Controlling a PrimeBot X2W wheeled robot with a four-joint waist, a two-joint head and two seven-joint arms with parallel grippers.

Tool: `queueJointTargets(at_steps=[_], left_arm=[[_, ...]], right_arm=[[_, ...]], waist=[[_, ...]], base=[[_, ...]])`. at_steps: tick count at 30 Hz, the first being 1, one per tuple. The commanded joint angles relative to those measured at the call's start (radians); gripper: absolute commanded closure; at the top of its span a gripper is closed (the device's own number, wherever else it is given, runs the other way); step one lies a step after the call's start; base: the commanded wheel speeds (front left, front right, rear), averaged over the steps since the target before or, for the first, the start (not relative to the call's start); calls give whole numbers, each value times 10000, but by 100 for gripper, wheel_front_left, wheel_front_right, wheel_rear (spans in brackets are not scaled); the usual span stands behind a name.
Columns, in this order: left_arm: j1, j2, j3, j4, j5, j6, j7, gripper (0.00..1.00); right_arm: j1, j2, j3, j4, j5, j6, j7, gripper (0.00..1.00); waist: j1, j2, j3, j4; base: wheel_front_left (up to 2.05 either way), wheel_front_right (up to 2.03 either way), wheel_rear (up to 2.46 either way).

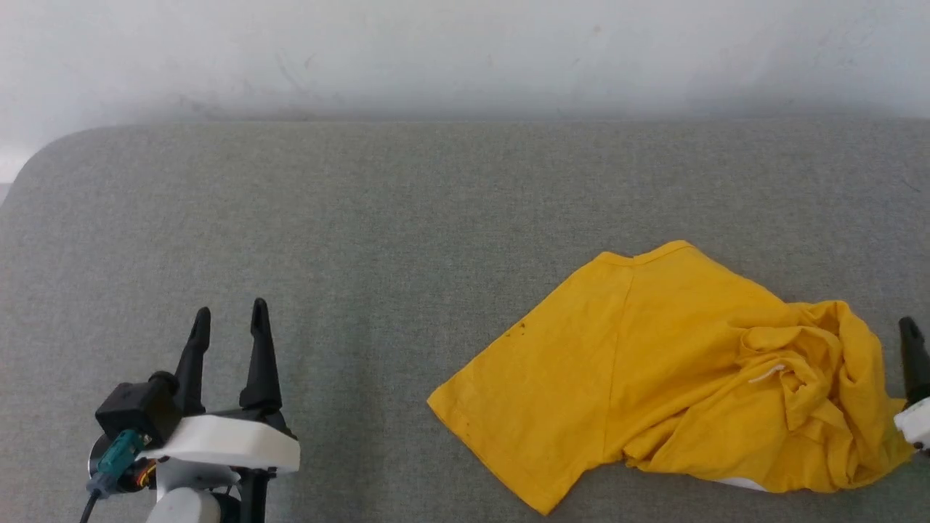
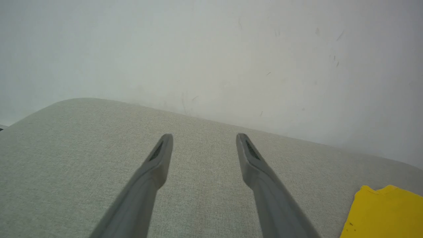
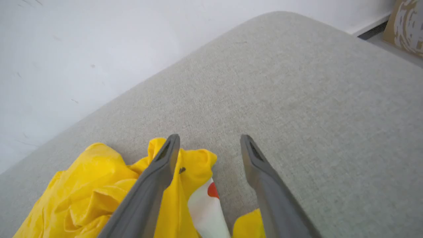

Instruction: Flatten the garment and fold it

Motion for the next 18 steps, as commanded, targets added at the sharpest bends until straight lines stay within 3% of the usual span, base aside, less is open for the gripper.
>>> queueJointTargets(at_steps=[1, 6, 11, 15, 16, 17, 18], left_arm=[[141, 59, 16, 30, 87, -75, -46, 0], [142, 90, -50, 74, 95, -103, -46, 0], [193, 77, -100, 106, 82, -89, -46, 0], [185, 56, -133, 91, 64, -89, -46, 0], [176, 50, -135, 89, 58, -90, -46, 0], [176, 50, -135, 89, 58, -90, -46, 0], [168, 45, -136, 90, 52, -88, -46, 0]], right_arm=[[109, -70, 46, -423, -274, -7, -55, 0], [221, -342, 1212, -1498, -1010, -7, 918, 0], [503, -632, 3099, -2258, -1391, -7, 3069, 0], [681, -848, 3724, -2176, -1604, -7, 4643, 0], [730, -837, 3754, -2217, -1604, -7, 4841, 60], [730, -837, 3754, -2217, -1604, -7, 4841, 60], [793, -819, 3735, -2313, -1594, -7, 4934, 100]], waist=[[0, -2, -120, -97], [0, -2, -246, -132], [0, -2, -320, -156], [0, -2, -274, -145], [0, -2, -266, -139], [0, -2, -266, -139], [0, -2, -260, -133]], base=[[0, 0, 0], [0, 0, 0], [0, 0, 0], [0, 0, 0], [0, 0, 0], [0, 0, 0], [0, 0, 0]])
